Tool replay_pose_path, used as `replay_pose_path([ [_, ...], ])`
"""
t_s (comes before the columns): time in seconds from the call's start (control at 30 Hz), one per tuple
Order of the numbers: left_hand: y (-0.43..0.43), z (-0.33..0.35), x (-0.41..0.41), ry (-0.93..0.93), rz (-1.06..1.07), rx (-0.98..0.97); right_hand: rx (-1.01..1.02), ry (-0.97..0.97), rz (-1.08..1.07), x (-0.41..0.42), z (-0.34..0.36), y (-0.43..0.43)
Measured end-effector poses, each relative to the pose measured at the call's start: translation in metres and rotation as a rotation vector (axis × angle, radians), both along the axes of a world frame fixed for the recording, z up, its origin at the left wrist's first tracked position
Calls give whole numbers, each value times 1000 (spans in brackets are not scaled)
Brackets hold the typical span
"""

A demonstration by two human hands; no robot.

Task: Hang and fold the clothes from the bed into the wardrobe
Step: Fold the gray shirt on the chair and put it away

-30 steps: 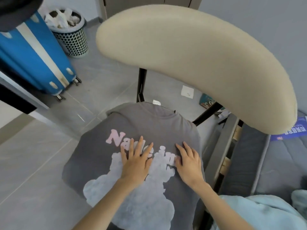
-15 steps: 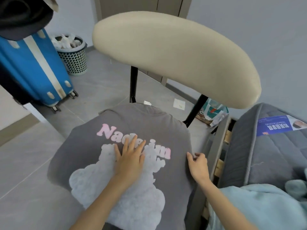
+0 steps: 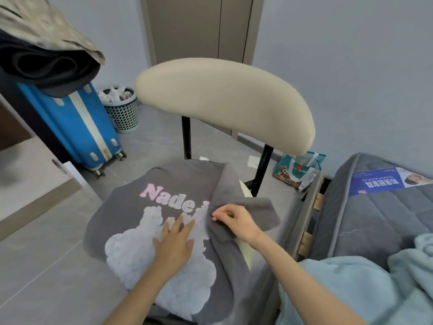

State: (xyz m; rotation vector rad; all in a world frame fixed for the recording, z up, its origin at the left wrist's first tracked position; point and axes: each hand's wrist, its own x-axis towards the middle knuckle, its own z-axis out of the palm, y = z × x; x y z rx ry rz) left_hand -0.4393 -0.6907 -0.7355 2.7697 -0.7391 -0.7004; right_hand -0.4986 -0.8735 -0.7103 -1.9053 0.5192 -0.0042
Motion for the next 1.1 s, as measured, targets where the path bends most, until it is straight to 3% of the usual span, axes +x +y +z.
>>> replay_pose_path([
  [0.07, 7, -4, -5, 18, -3, 33, -64, 15, 42, -3, -8, 4],
  [0.13, 9, -8, -8, -6, -14, 50, -292, -30, -147, -11, -21, -3],
  [0.2, 5, -10, -6, -11, -4, 44, -441, 43, -400, -23, -33, -15],
  [0.3, 1, -11, 1, -1, 4, 30, -173, 250, -527, -31, -46, -33],
  [0.43, 1, -18, 10, -5, -32, 31, 70, 261, -571, -22, -55, -39],
  [0.7, 1, -18, 10, -14, -23, 9, -51, 218, -554, 0, -59, -41],
  [0.83, -1, -13, 6, 24, 28, -22, 240, -18, -525, -5, -39, -44],
  [0.93, -20, 0, -10, 51, 105, -194, 229, -124, -472, -19, -14, -53],
  [1.03, -61, 16, -42, 66, -23, -350, 190, -166, -511, -39, 10, -68],
  [1.1, -91, 22, -67, 27, -123, -319, 210, -191, -554, -53, 24, -82],
])
